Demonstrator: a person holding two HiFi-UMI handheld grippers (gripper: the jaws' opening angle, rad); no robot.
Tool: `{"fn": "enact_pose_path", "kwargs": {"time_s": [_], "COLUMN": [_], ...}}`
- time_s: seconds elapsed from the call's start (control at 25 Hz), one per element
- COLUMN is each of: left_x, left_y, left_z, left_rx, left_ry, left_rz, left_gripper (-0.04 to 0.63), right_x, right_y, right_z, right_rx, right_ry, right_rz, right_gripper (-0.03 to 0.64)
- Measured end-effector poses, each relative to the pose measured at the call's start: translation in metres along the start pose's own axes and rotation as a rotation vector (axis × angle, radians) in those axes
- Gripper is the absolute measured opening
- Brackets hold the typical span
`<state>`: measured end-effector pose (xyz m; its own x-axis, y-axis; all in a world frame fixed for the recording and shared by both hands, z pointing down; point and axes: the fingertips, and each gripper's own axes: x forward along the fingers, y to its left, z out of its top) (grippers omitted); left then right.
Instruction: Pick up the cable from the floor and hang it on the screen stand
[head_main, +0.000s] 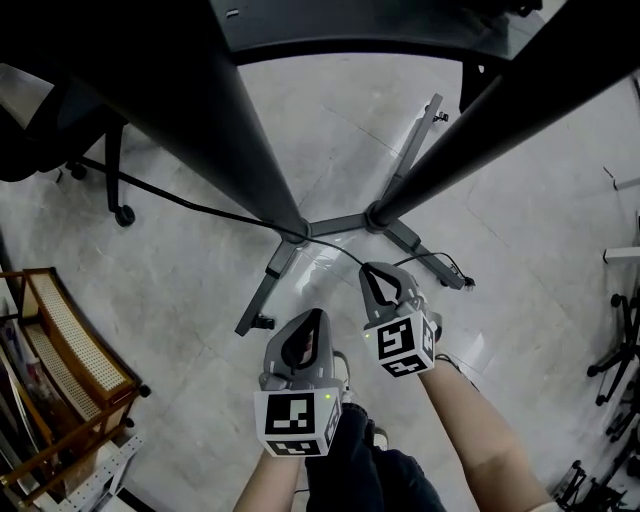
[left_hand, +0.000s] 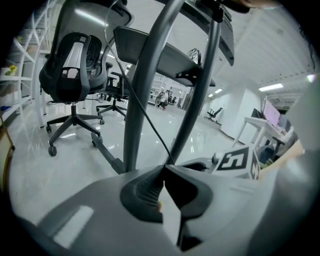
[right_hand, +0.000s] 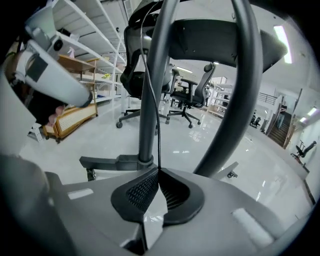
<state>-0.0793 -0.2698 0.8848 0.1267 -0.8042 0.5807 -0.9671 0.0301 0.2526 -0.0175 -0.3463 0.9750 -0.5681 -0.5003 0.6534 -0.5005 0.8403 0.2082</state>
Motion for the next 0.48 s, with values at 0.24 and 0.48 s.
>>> {"fn": "enact_pose_path", "kwargs": {"time_s": [0.24,0.48], "left_x": [-0.065,-0.139], "left_y": [-0.045,-0.097], "left_z": [0.059,0.151], "left_rx": [-0.016,-0.033], "left_ry": [0.015,0.02], "left_rz": [-0.024,-0.045], "left_gripper": [0.008,0.008], "right_x": [-0.102,-0.226], "right_y": [-0.035,-0.082], "right_z": [0.07,0.141], "right_rx": [0.122,0.244], "right_ry": [-0.076,-0.149], "right_rz": [-0.056,-0.128], "right_gripper": [0.011,0.01]}}
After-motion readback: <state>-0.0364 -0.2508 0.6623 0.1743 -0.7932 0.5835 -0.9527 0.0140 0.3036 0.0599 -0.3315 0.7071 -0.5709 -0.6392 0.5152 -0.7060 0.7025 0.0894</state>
